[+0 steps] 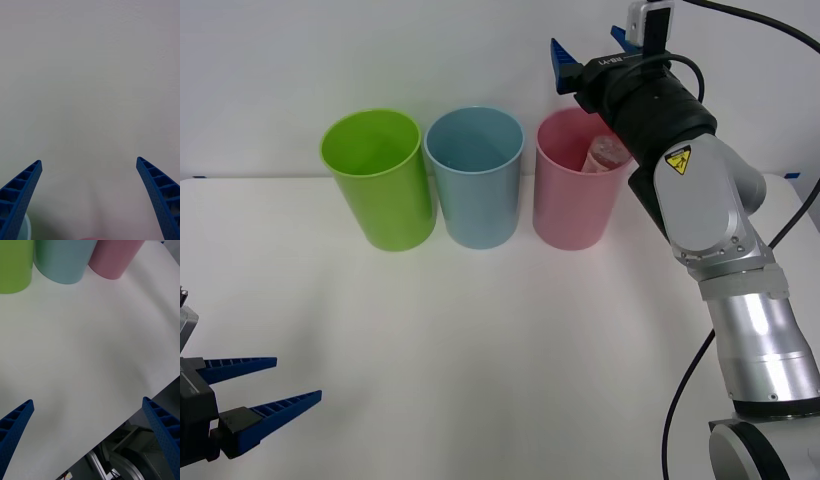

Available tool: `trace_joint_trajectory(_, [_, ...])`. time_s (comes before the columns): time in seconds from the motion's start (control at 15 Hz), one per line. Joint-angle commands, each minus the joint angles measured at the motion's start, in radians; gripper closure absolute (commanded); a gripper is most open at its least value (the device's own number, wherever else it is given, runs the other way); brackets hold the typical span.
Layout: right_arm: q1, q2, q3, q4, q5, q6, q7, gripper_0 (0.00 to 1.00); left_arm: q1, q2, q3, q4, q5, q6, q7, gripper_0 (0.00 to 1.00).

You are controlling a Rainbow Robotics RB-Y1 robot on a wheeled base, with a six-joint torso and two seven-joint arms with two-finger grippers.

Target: Put cans in the blue bin and PET bottles in the pink bin and trash in the green bin.

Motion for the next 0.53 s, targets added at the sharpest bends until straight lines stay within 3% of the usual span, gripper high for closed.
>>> trace_joint_trajectory(0.07, [0.003, -0.016, 0.013, -0.052, -0.062, -0.054, -0.001, 0.16, 0.000, 0.000, 0.000, 0.000, 0.000, 0.000, 0.000, 0.00])
trace_joint_trajectory(0.53, [0.204, -0.174, 0.026, -0.373, -0.329, -0.256, 0.011, 0.16, 0.000, 0.000, 0.000, 0.000, 0.000, 0.000, 0.000, 0.00])
